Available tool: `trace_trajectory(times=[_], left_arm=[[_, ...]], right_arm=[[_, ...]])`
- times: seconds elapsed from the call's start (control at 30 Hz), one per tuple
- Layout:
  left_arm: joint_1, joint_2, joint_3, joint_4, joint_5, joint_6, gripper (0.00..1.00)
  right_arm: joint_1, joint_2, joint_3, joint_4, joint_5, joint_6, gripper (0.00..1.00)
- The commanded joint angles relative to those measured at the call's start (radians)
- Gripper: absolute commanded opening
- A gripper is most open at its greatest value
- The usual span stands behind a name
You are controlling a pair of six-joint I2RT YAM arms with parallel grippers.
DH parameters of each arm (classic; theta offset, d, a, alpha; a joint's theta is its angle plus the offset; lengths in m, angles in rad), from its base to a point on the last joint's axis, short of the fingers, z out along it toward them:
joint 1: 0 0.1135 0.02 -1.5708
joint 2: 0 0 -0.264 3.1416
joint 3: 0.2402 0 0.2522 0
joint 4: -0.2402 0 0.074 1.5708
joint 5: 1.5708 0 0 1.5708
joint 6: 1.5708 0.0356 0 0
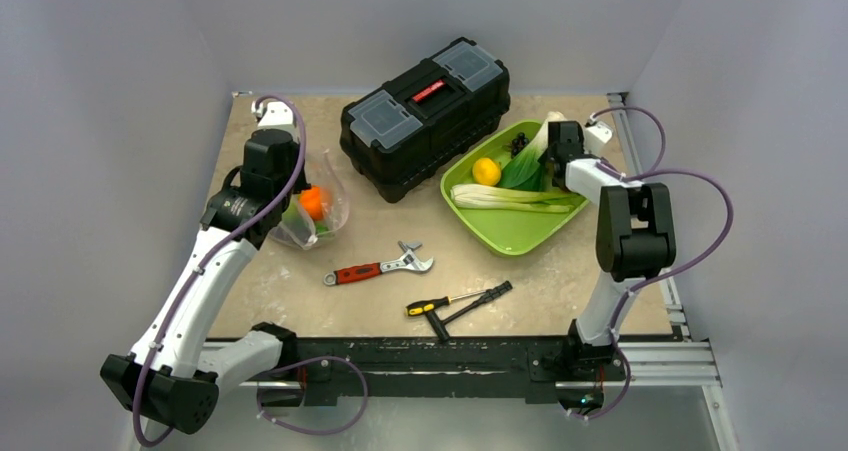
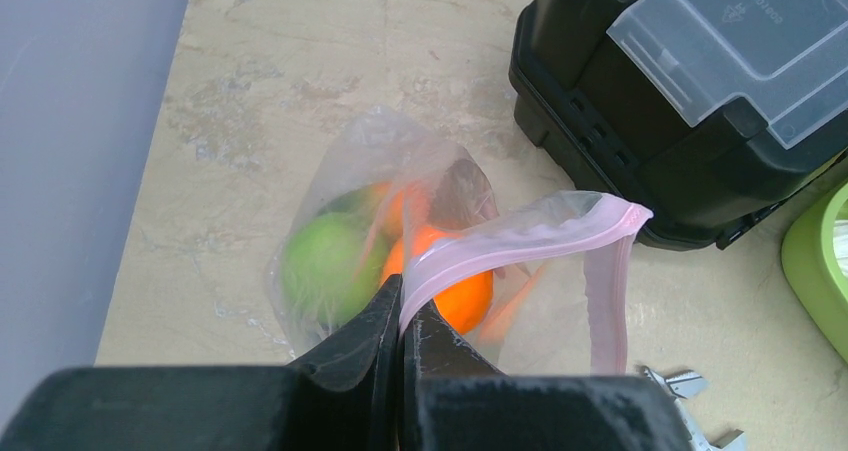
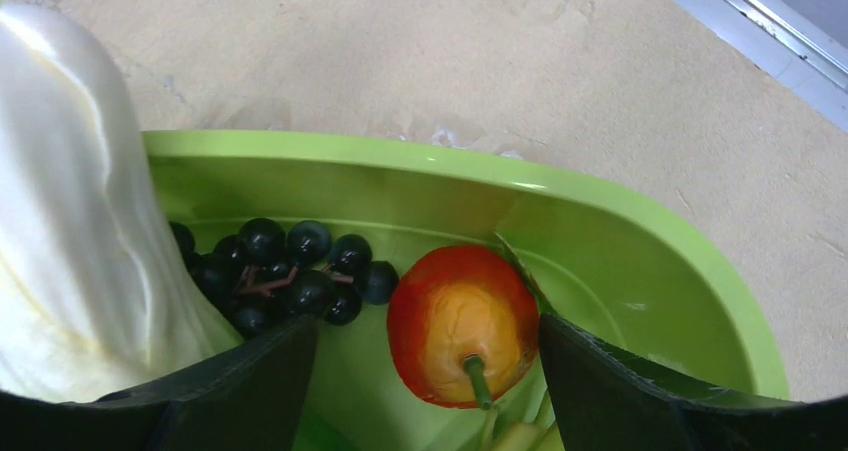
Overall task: Place the food in the zip-top bag and seal the zipper
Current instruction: Pick up the fake fruit from the bin.
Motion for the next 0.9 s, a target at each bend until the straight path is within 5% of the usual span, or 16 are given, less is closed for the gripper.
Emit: trace_trajectory(times=[0.0, 0.07, 0.2, 0.47, 0.87], left_arm=[[-0.001, -0.002, 0.022, 0.031, 0.004, -0.011, 0.0], [-0.001, -0.001, 0.022, 0.032, 0.004, -0.012, 0.0], [-0.001, 0.002, 0.023, 0.029, 0.009, -0.013, 0.0], [-0.001, -0.001, 0.024, 0.029, 0.006, -0.014, 0.0], [-0.001, 0.002, 0.027, 0.029, 0.009, -0.013, 0.0]], right_arm=[[-0.022, -0.032, 0.012, -0.032, 0.013, 0.061, 0.78], [-0.033, -0.041, -0.003, -0.018, -0.004, 0.067, 0.71], [-0.044, -0.027, 0.015, -0.056, -0.004, 0.088, 0.31], [-0.042, -0.14, -0.097, 0.062, -0.058, 0.073, 0.0], [-0.011, -0.503, -0.33, 0.322, -0.416, 0.039, 0.0]])
